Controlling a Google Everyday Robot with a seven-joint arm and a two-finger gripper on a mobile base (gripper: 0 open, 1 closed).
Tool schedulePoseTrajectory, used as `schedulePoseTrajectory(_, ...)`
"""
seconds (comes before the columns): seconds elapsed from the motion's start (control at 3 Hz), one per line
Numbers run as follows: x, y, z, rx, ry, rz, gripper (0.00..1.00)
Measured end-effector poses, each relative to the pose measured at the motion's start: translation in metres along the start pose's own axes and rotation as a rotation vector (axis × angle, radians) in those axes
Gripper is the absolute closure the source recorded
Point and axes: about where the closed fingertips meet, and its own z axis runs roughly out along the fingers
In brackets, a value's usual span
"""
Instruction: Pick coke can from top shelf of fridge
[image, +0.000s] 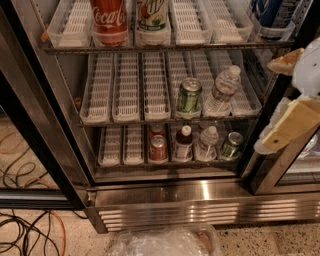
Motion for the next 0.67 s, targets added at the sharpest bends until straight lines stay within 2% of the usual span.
schedulePoseTrajectory(0.67, -0.037, 0.002, 0.017, 0.099, -0.27, 0.011, 0.0)
